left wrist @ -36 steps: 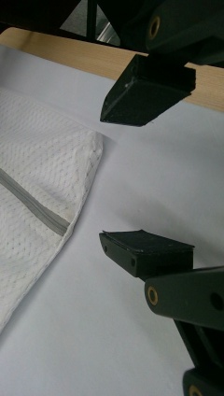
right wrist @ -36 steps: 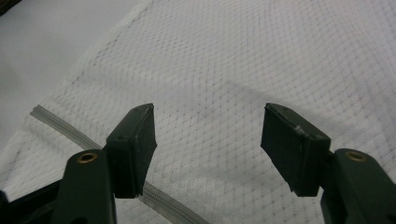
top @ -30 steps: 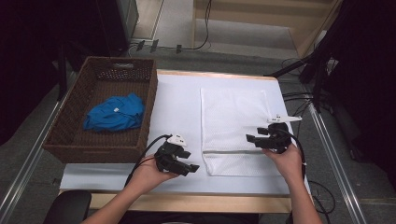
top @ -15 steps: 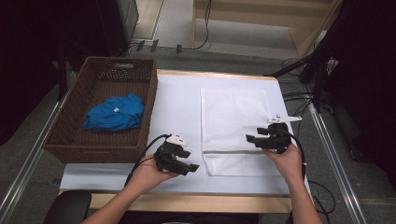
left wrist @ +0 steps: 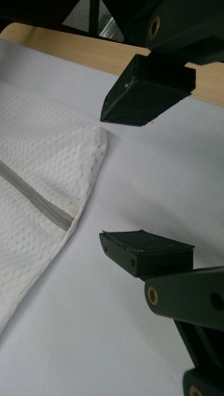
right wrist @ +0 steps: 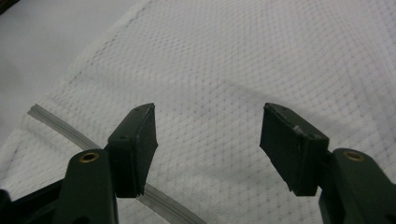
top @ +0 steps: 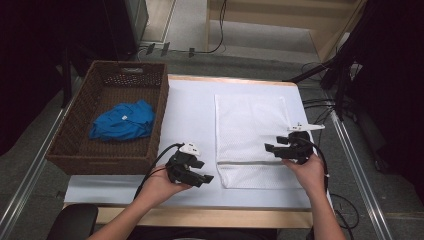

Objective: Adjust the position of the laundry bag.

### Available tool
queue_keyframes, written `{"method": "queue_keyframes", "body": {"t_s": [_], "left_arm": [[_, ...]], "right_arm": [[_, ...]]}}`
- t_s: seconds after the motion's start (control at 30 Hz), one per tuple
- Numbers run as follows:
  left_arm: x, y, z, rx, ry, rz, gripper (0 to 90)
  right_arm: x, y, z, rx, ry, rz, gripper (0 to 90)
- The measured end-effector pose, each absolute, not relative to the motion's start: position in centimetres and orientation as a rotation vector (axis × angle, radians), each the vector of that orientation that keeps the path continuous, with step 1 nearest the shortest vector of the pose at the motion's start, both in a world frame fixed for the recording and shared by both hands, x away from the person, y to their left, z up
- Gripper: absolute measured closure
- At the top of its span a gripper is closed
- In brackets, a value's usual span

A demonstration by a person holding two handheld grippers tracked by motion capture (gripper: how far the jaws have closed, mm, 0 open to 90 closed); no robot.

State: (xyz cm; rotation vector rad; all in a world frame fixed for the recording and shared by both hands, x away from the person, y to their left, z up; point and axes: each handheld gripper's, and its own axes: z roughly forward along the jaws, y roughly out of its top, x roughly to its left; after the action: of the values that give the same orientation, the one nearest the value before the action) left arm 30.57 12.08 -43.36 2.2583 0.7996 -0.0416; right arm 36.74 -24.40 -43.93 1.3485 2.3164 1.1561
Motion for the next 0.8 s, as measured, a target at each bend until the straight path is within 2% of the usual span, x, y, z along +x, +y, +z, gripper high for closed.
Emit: {"method": "queue_keyframes", "body": {"t_s": [0.23, 0.37, 0.8], "left_arm": [[30.4, 10.6, -43.7, 2.278, 0.813, -0.025, 35.9], [31.3, 10.2, -43.6, 2.244, 0.853, -0.057, 36.1], [34.1, 8.0, -43.3, 2.274, 0.869, 0.026, 38.3]], "right_arm": [[36.9, -25.8, -43.5, 1.374, 2.273, 1.141, 39.1], [37.1, -26.6, -43.5, 1.39, 2.256, 1.131, 40.0], [38.7, -28.6, -43.7, 1.439, 2.192, 1.062, 42.6]]}}
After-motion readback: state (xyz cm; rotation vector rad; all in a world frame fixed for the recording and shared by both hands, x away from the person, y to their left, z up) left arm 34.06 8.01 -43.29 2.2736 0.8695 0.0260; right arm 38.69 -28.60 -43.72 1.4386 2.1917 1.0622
